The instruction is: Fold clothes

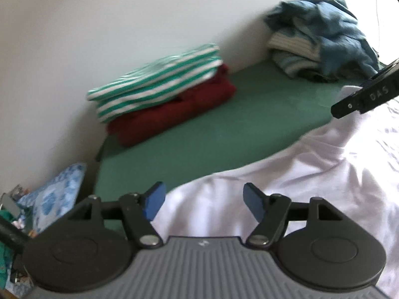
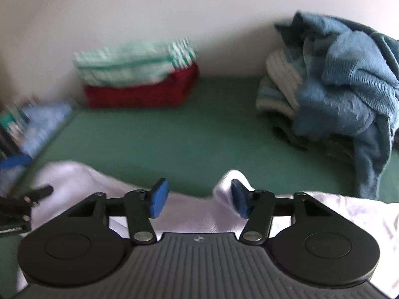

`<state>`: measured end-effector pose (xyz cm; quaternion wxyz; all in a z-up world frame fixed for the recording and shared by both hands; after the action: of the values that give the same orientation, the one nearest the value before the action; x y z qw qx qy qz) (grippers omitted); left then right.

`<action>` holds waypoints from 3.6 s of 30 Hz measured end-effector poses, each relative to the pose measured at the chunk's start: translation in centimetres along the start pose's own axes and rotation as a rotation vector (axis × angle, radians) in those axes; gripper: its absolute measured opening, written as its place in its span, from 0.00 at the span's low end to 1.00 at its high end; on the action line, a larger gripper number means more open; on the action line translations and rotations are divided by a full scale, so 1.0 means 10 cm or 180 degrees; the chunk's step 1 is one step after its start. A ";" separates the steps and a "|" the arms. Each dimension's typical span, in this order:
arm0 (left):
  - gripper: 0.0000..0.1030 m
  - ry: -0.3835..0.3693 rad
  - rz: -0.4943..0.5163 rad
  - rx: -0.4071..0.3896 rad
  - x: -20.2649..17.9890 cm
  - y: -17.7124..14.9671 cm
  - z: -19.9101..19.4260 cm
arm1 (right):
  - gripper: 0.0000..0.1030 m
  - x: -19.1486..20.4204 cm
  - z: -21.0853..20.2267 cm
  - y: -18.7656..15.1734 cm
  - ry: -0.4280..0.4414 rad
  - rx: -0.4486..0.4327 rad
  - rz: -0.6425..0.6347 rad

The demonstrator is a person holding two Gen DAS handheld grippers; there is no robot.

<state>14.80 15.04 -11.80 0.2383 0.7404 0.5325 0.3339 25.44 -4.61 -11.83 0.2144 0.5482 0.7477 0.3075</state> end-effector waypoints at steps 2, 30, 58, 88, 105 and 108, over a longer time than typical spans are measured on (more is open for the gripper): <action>0.71 -0.0020 0.0050 0.0010 -0.10 -0.04 0.03 | 0.47 -0.06 -0.03 -0.09 -0.0247 -0.0005 -0.0071; 0.99 0.0100 -0.0345 -0.0182 -0.21 -0.52 0.14 | 0.43 0.03 -0.05 -0.15 0.0145 0.0139 0.0504; 0.99 0.0220 -0.0274 -0.0210 -0.24 -0.52 0.11 | 0.12 0.04 0.10 -0.43 -0.0028 0.0181 0.0472; 0.89 0.0473 -0.0476 -0.0426 0.85 -0.30 -0.04 | 0.40 -0.63 -0.12 -0.70 -0.0513 -0.0087 0.0260; 0.36 -0.0378 -0.0887 0.0009 0.95 -0.53 0.42 | 0.65 -1.11 -0.45 -1.12 -0.1126 -0.0173 0.0645; 0.04 -0.0080 -0.0665 0.0011 0.82 -0.46 0.36 | 0.56 -1.11 -0.45 -1.11 -0.1216 -0.0198 0.0624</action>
<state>16.36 24.32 -15.44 0.2772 0.6854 0.6044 0.2969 18.28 -18.48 -16.45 0.3381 0.6597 0.6267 0.2403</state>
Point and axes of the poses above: each gripper's, at about its wrist camera, not at the fingertips, and z roughly the way its jaws point, x to its left, y to its top, the point moved 4 cm from there along z, roughly the way its jaws point, and after that the axes turned 9 degrees about -y, right-handed, at the moved point
